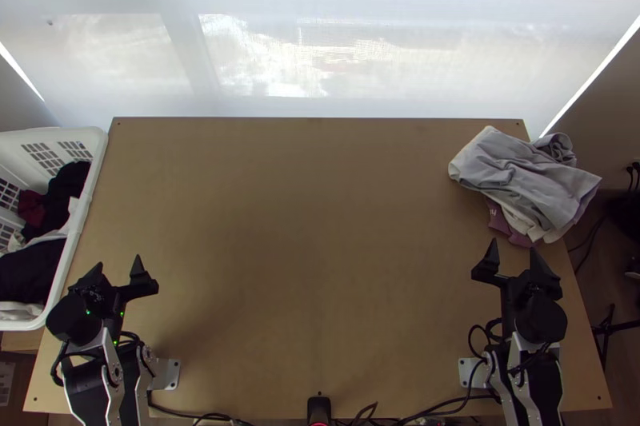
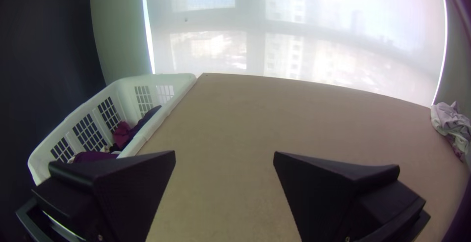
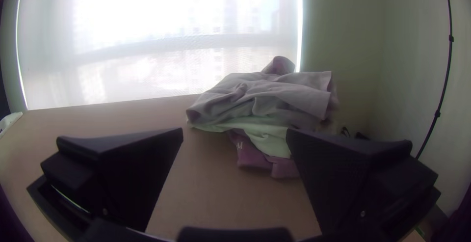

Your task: Fold the t-shirt

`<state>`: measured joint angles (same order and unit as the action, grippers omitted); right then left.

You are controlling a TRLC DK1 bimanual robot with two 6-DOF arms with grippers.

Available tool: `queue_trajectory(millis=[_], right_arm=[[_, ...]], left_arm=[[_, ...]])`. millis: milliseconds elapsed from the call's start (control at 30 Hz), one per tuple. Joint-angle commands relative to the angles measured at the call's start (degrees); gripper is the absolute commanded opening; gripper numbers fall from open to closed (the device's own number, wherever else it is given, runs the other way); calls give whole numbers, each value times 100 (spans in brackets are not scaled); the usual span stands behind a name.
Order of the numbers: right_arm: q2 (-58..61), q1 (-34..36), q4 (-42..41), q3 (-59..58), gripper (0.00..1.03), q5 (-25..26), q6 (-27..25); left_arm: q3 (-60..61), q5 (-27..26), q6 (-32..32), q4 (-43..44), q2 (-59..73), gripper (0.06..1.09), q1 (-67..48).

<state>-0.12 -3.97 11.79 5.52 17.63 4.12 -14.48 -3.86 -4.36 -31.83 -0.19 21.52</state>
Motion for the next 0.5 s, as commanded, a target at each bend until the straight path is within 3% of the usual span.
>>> queue_trajectory(millis=[0, 200, 300, 467], right_arm=[[-14, 115, -89, 2, 98, 30, -87], [170, 265, -546, 292, 93, -31, -1177], [495, -148, -168, 837, 93, -31, -1229], [1823, -254, 640, 2252, 93, -31, -1098]], left_arm=[[-2, -1, -3, 2, 1, 103, 2], [-2, -1, -3, 2, 1, 103, 2], [-2, -1, -3, 2, 1, 103, 2], [-2, -1, -3, 2, 1, 103, 2]])
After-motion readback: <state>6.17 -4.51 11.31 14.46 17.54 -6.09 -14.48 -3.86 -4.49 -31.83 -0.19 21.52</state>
